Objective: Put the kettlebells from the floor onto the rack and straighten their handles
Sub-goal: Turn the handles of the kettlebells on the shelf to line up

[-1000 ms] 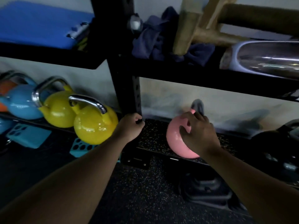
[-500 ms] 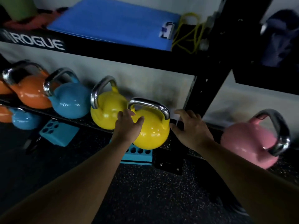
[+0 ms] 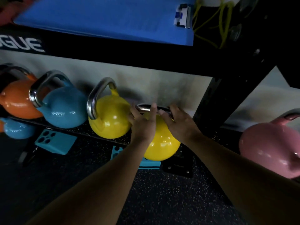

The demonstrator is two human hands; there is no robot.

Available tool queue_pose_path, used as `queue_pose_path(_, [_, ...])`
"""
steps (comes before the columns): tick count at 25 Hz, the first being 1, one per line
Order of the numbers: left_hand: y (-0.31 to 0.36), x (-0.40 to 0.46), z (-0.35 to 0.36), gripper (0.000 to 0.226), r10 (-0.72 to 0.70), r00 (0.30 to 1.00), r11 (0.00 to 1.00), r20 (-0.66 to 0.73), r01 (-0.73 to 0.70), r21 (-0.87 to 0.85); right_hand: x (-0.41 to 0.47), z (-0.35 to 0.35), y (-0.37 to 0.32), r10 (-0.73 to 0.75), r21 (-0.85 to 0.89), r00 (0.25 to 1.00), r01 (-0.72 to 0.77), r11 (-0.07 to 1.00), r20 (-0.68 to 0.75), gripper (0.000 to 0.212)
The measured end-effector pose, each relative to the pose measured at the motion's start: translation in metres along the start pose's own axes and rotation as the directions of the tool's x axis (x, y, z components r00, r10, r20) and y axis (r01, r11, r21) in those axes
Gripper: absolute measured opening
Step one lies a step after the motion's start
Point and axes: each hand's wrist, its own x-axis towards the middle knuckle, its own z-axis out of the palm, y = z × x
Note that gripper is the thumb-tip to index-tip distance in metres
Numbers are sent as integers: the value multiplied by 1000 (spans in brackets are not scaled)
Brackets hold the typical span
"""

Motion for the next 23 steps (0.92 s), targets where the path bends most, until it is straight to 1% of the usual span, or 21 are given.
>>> queue_pose_path(3, [-10, 3, 5, 90, 42, 998, 998, -37, -44, -49, -1, 1, 2, 8, 96, 999, -5, 995, -40, 36])
queue_pose_path(5, [-14, 4, 11, 89, 50, 997, 997, -51, -53, -63, 2, -3, 3, 63, 181, 997, -54, 982, -48, 37])
queue_pose_path(6, [-16, 3, 13, 89, 57, 997, 996, -59, -61, -62, 3, -5, 3, 93, 250, 995, -81, 965, -39, 34])
queue_pose_path(8, [-16, 13, 12, 91, 63, 997, 996, -44, -66, -53, 5, -5, 2, 163, 441, 986, -137, 887, -21, 27])
queue_pose_path(9, [-15, 24, 10, 93, 83, 996, 996, -13, -84, -43, 4, -3, 2, 194, 527, 981, -154, 835, -20, 26])
queue_pose_path(10, [-13, 38, 7, 93, 109, 993, 994, 49, -107, -31, 3, 1, 0, 217, 582, 976, -163, 797, -24, 27])
queue_pose_path(12, [-4, 62, 0, 84, 145, 961, 989, 237, -138, -45, -4, 10, -8, 260, 636, 965, -175, 751, -42, 29])
queue_pose_path(13, [0, 68, 1, 79, 158, 940, 987, 304, -144, -66, -8, 14, -10, 281, 665, 958, -177, 726, -52, 32])
queue_pose_path(14, [1, 67, 3, 76, 163, 931, 986, 325, -146, -76, -10, 17, -12, 301, 693, 952, -183, 698, -52, 34])
queue_pose_path(17, [-2, 45, 12, 70, 171, 945, 983, 278, -146, -110, -15, 17, -17, 325, 753, 944, -180, 633, -47, 32])
queue_pose_path(19, [-2, 44, 15, 70, 160, 950, 984, 269, -130, -125, -16, 22, -22, 319, 769, 946, -158, 620, -63, 25])
queue_pose_path(20, [-1, 50, 15, 72, 154, 949, 985, 276, -125, -121, -15, 27, -25, 317, 771, 945, -147, 620, -75, 25])
queue_pose_path(22, [-1, 69, 17, 72, 175, 922, 982, 346, -138, -129, -15, 37, -34, 315, 784, 945, -133, 607, -84, 35])
queue_pose_path(23, [-1, 79, 18, 68, 200, 897, 977, 395, -152, -151, -15, 43, -38, 319, 792, 944, -128, 597, -88, 40])
